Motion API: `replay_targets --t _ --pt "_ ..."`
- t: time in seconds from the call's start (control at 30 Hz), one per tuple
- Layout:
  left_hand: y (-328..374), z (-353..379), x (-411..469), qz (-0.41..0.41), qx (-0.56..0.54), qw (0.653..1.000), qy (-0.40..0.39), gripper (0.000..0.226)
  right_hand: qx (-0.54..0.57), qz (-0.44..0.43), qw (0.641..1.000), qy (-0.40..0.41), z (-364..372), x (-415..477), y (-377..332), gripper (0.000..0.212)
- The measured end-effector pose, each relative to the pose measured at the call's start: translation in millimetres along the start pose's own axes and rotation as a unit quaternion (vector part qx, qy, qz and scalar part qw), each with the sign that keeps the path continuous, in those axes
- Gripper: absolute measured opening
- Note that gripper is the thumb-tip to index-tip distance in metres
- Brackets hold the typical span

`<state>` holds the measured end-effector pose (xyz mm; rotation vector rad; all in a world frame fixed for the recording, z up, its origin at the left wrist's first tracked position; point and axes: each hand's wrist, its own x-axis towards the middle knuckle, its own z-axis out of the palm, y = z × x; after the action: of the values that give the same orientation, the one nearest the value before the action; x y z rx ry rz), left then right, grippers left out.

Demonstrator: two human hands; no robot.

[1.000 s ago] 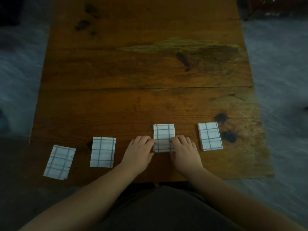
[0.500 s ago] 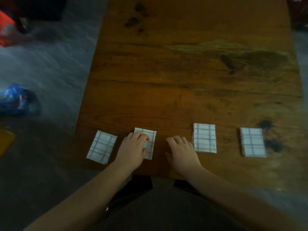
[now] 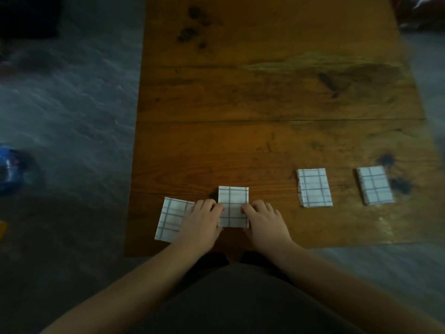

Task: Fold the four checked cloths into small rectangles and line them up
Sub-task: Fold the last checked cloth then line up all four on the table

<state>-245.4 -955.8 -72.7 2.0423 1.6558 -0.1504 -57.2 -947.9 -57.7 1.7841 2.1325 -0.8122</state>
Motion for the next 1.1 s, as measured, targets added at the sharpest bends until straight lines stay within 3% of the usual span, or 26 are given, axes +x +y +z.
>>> replay_targets --t 0.33,1.1 --pt "17.3 -11.2 43.9 0.037 0.007 0.999 -0.005 0.057 0.009 0.017 0.999 0.027 -17.3 18.3 31.8 0.044" --pt "60.7 -4.0 61.1 0.056 0.025 0.998 0.0 0.046 0.012 0.031 0.999 0.033 -26.1 14.1 68.3 0.042"
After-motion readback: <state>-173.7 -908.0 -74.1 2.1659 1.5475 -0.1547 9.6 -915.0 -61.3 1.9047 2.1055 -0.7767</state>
